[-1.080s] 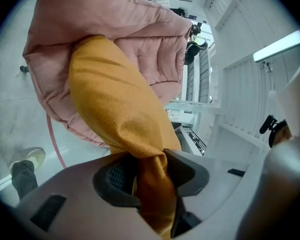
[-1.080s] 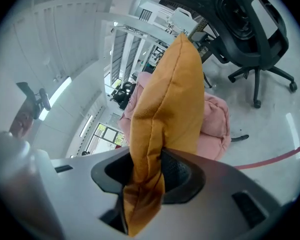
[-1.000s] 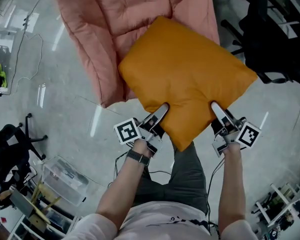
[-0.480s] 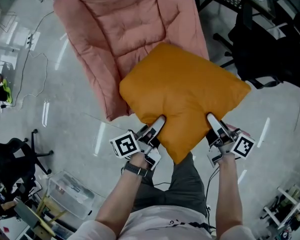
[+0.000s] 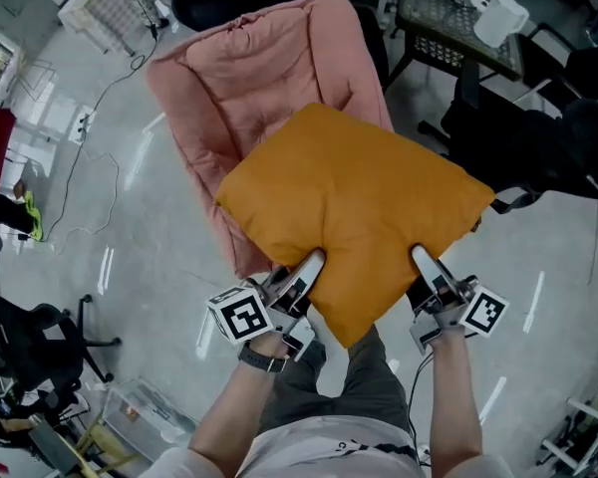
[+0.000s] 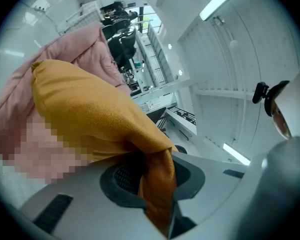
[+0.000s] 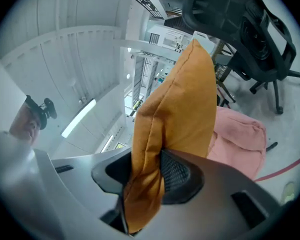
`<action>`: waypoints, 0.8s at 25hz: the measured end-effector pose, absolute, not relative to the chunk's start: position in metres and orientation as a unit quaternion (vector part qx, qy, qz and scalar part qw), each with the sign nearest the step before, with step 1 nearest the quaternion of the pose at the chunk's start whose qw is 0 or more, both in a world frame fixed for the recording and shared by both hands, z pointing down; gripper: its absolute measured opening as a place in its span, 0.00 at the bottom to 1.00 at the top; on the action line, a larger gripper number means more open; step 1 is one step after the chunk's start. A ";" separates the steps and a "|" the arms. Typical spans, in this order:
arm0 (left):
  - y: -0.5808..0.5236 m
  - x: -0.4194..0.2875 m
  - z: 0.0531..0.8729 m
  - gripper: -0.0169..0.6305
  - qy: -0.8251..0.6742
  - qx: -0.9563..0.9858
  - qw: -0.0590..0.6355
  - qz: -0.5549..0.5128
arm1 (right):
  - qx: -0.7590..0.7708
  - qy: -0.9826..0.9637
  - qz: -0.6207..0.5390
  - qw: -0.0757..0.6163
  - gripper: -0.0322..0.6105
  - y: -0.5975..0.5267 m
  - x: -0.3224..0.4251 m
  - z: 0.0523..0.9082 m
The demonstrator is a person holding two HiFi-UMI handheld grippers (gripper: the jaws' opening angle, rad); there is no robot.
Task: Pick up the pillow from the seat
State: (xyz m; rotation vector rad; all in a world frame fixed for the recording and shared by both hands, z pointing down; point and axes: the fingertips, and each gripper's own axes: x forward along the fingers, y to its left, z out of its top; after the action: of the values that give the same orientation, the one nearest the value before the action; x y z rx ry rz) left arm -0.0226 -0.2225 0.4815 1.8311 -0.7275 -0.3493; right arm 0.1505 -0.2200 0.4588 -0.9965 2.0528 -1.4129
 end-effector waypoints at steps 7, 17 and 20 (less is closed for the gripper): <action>-0.249 -0.035 0.372 0.18 -0.313 0.817 0.458 -0.158 | -0.325 0.785 -0.455 0.267 0.30 -0.248 0.139 0.355; -0.253 -0.052 0.254 0.18 -0.311 0.851 0.378 -0.193 | -0.291 0.823 -0.388 0.295 0.30 -0.256 0.121 0.238; -0.248 -0.057 0.230 0.18 -0.317 0.856 0.362 -0.189 | -0.285 0.829 -0.374 0.302 0.30 -0.252 0.116 0.216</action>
State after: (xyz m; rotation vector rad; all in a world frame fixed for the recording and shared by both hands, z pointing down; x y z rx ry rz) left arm -0.0568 -0.2478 0.2302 2.2051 -0.8169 -0.4880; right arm 0.1162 -0.2522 0.2161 -0.7552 2.1992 -0.9926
